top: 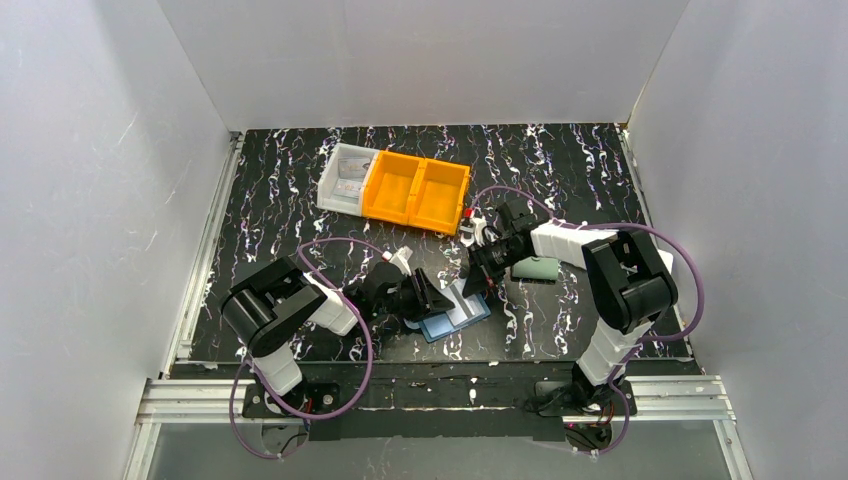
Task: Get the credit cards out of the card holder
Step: Remove the credit card from the card holder.
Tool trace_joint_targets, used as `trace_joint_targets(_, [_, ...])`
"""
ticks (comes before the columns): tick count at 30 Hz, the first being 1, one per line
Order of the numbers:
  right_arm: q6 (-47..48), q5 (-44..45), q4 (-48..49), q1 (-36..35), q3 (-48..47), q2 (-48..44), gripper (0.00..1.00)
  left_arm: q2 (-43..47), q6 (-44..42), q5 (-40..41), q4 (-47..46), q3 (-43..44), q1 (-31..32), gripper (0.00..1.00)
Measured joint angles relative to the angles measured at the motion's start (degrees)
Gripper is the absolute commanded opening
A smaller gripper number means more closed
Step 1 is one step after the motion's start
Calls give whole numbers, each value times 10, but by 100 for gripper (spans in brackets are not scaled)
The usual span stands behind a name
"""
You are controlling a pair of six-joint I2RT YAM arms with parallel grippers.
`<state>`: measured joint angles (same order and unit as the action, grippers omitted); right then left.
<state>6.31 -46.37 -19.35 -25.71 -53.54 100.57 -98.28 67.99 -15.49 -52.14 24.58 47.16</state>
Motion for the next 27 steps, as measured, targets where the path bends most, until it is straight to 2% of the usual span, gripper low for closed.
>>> trace_joint_targets(5, [-1,19,-15,-7,-10,0,1,0,6,4,-7,-6,0,30])
trace_joint_targets(15, [13,38,-30,-22,-24,2,1,-27,54,17,-90,-40,-2,20])
trace_joint_targets(20, [22,49,-39,-29,-31,2,1,-37,68,23,-108,-46,-2,9])
trace_joint_targets(22, [26,51,-43,-31,-34,2,1,-40,71,24,-108,-46,-2,2])
trace_joint_targets(27, [30,60,-51,-33,-38,2,1,-44,76,17,-116,-47,-6,0])
